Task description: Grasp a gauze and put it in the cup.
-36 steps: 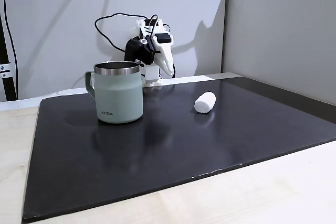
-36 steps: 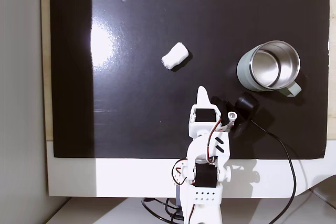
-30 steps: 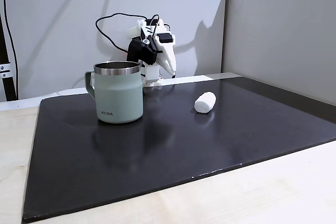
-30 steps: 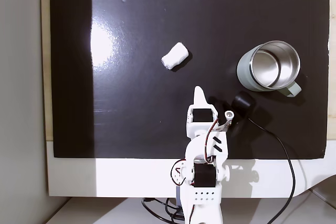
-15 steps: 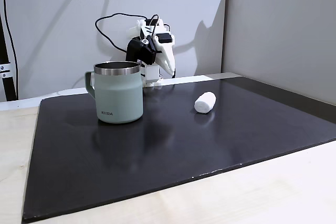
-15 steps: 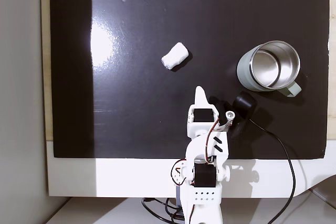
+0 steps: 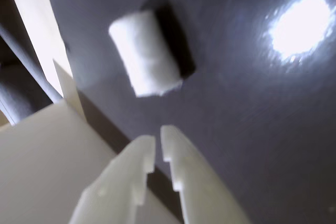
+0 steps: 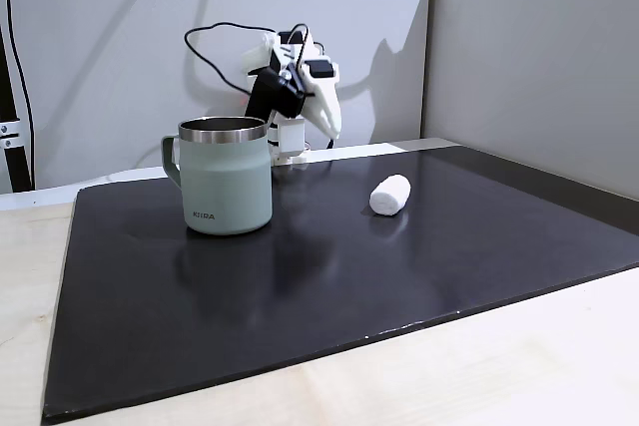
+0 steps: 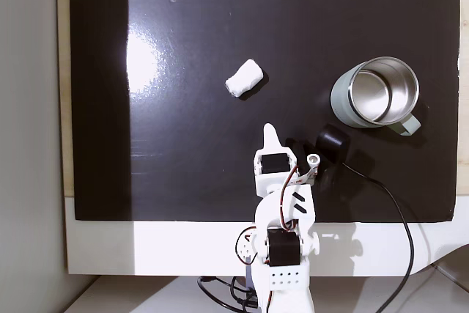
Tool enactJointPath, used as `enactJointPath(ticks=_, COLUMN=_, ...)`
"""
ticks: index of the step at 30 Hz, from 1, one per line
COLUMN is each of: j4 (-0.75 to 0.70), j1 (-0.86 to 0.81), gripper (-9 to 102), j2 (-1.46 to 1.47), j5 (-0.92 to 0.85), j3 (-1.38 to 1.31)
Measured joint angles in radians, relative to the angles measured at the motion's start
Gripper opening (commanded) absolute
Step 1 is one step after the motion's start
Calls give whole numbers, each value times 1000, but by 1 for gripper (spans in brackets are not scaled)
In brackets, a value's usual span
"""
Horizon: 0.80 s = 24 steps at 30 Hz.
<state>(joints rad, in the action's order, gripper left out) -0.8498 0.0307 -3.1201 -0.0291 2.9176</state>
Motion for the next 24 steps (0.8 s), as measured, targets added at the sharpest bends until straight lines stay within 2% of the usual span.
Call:
enactJointPath(ticks=10, j4=-104, j1=17, gripper=4, j2=465, j5=74, j3=-486)
enactJointPath(ticks=16, j4=-305, j1=9, gripper=0, j2=802, j5=-29, j3=-802)
enactJointPath(ticks=24, j4=-514, j1=15, gripper=7, j2=1115, j5=-196, j3=-1111)
